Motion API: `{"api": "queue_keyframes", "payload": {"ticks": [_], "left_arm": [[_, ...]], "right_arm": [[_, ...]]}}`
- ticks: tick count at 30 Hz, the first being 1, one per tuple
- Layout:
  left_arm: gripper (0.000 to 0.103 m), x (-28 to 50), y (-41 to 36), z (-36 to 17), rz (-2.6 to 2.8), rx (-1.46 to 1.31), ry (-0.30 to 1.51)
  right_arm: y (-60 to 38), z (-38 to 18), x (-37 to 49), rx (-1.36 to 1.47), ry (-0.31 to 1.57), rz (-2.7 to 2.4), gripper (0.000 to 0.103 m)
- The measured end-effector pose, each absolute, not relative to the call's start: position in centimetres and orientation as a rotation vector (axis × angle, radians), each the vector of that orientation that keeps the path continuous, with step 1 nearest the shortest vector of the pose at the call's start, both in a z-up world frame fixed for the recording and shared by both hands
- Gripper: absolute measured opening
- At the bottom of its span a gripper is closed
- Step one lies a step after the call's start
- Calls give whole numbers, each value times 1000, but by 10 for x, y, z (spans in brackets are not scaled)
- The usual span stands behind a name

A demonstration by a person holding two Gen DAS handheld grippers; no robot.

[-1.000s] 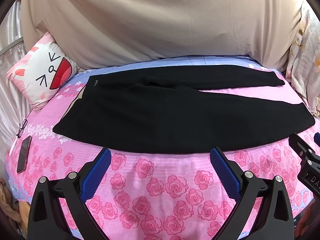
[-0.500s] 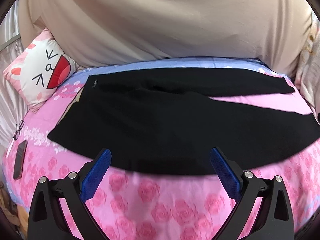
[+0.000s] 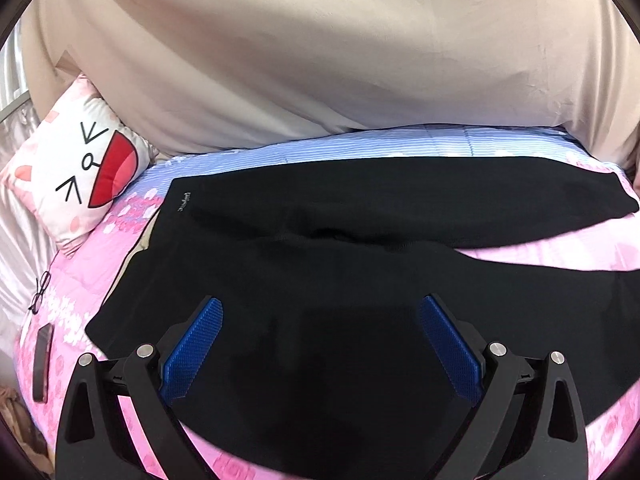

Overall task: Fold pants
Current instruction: 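Lower both grippers onto the pants legs and close on the hems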

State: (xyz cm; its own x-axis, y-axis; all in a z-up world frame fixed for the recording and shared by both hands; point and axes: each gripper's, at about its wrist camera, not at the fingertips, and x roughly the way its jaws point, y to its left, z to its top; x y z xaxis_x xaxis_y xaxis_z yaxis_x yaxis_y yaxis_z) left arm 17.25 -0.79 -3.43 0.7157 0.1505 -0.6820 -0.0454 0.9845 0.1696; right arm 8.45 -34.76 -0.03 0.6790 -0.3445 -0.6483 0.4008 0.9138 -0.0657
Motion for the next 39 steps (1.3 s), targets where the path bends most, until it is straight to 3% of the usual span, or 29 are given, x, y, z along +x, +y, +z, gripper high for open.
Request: {"api": "queue_keyframes", "payload": {"ticks": [20,29,39], "left_arm": [[98,259,2,-46,17,182,827],[98,368,122,-40,200,156,890],[98,444,256,-64,328,19,993]], "right_arm": [[-406,-15,145,44,778,-455,98],[-512,-17,198,186,823,-470,98],[-532,-57,257,241,910,-390,98]]}}
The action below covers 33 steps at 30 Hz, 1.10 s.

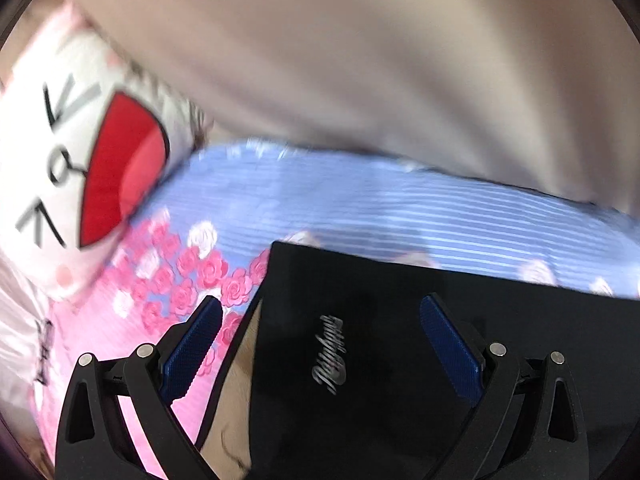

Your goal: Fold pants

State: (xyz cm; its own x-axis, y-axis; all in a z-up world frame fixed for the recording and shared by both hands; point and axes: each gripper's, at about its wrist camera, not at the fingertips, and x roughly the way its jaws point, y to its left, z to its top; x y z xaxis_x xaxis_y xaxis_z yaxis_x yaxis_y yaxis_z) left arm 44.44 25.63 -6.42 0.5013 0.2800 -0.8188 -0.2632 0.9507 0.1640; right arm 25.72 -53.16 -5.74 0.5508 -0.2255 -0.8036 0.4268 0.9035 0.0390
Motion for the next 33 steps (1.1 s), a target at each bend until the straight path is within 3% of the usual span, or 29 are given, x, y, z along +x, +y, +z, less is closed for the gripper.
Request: {"api": "queue_keyframes", "payload": {"ticks": [6,8,10,11,12,13,15,21,28,33], "left_arm": [[98,472,278,-95,293,-62,1071],[97,477,279,-96,259,-81,1053],[89,482,278,-95,245,-91,1038],[75,482,277,-93,226,-111,1029],[59,483,276,-91,222,-116,1020],[43,482,272,-87,175,-134,1013],[5,476,266,-75,175,-112,1004],[5,426,269,-18,75,-131,893],[3,301,263,60,-74,-155,735],[4,224,257,66,-128,-115,726]], "right_arm": [[-531,-65,272,241,908,-383,98],[-526,-63,277,231,906,-356,84],[-520,-60,282,222,907,-344,58],[-519,-58,284,234,909,-321,47],[-520,-55,285,265,906,-282,25],[-518,-53,285,279,906,-266,16],[-509,-45,283,248,894,-268,15],[-487,10,243,251,766,-217,14],[-445,76,148,165,625,-157,14],[-425,92,73,118,566,-159,14]]}}
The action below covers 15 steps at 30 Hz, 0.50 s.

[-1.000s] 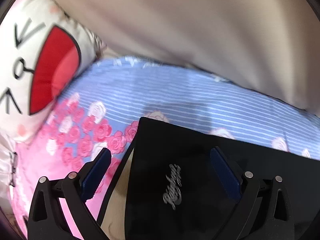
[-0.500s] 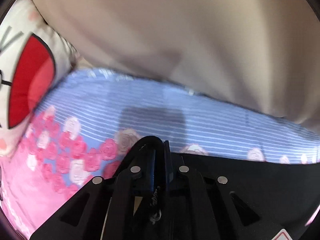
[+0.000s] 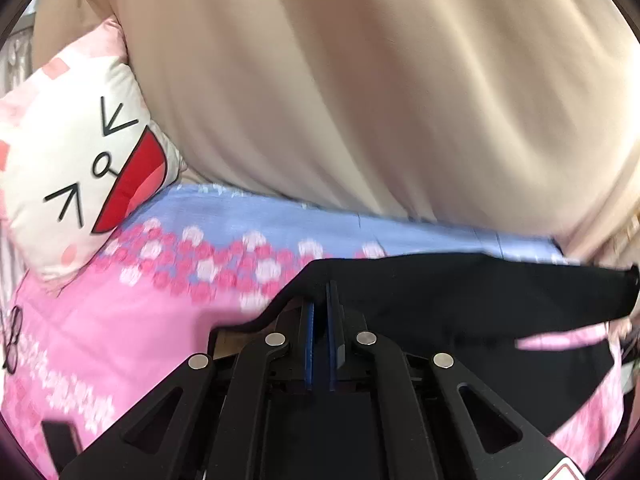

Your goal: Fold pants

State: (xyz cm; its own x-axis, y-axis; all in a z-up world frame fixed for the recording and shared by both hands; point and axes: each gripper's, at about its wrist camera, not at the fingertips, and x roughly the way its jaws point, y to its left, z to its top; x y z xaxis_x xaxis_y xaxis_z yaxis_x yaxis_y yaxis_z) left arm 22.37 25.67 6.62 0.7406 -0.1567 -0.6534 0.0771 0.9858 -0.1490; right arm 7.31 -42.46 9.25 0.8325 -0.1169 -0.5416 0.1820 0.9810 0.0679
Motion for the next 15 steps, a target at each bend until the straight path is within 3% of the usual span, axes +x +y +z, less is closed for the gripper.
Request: {"api": "queue_keyframes", "payload": {"ticks": [8,15], "left_arm": [[5,141,274,35,-154,-131,747],[9,110,305,-27,-25,-121,878]], "right_arm": [[-422,56,-11,114,579,-152,14],[-436,-31,-53,169,725,-175,14]]}}
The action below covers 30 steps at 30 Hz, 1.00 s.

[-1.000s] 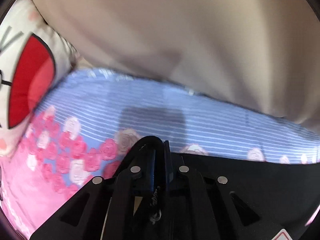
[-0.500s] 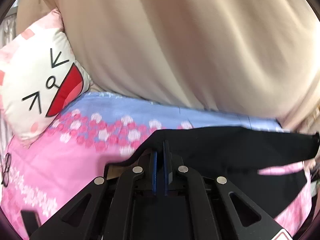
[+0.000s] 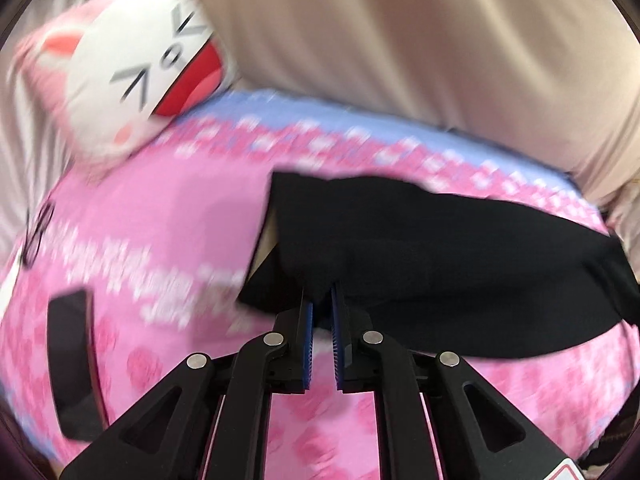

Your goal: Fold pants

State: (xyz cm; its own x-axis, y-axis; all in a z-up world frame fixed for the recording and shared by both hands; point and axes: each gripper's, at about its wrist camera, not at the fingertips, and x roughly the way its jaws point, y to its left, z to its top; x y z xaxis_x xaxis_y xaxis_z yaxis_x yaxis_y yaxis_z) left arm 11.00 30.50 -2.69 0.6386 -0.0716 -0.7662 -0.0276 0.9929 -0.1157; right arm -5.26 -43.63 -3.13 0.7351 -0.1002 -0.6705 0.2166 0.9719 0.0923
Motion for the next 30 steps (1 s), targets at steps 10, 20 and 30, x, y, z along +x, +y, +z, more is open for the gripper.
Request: {"api": "queue_keyframes", "payload": {"ticks": [10,20,30], "left_arm": [[10,118,323,-66,74,-108,973],[10,115,325,-74,104,-64,1003],[10,94,340,-19,169,-117,905]], "right_arm": [[-442,-26,-50,131,716,-221,15],[-432,32,-58,-247,553,-369,53],[-497,-11,-127,284,688,-368,58]]}}
